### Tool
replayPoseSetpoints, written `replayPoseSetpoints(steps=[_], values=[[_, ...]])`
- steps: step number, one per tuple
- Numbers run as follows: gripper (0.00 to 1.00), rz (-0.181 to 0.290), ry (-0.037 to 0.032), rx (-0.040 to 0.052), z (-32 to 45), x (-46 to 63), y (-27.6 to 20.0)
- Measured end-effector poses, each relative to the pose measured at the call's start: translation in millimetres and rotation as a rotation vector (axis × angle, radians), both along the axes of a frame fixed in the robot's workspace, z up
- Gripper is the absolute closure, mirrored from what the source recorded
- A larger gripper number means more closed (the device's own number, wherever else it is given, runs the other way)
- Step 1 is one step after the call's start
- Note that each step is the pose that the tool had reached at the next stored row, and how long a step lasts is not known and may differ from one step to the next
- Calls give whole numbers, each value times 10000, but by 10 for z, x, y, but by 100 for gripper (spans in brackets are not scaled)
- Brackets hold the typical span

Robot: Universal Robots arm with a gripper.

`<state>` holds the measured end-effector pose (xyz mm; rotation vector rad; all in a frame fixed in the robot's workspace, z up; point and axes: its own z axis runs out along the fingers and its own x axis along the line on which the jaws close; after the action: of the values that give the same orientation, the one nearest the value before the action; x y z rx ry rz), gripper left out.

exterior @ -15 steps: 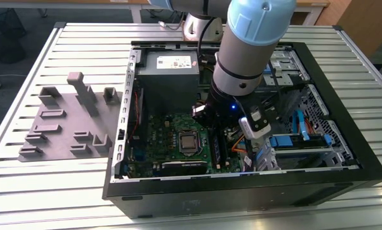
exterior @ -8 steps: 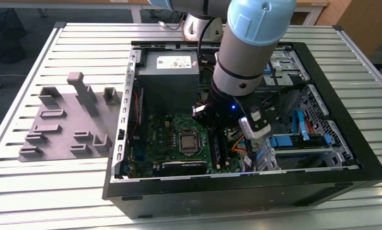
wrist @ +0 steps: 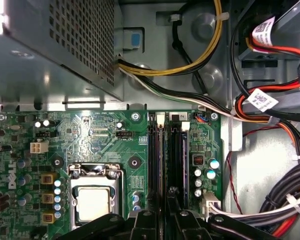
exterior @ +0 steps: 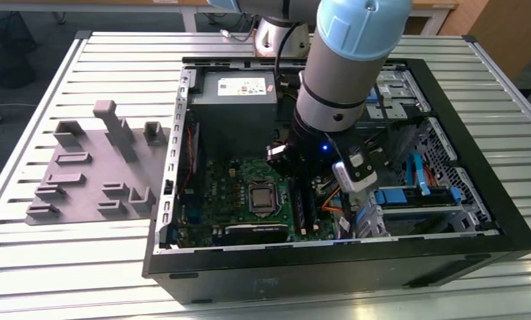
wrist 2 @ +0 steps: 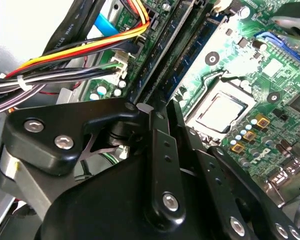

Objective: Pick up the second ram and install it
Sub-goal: 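Press down the second ram until it locks into place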

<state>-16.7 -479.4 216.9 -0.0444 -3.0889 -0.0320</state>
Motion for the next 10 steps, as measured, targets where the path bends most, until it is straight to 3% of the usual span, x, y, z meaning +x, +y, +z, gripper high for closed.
replayPoseSetpoints(steps=[5, 6, 10], values=[[80, 0, 0, -1, 157, 0, 0], [87, 0, 1, 0, 187, 0, 0], [89, 1, 1, 1, 210, 0, 0]])
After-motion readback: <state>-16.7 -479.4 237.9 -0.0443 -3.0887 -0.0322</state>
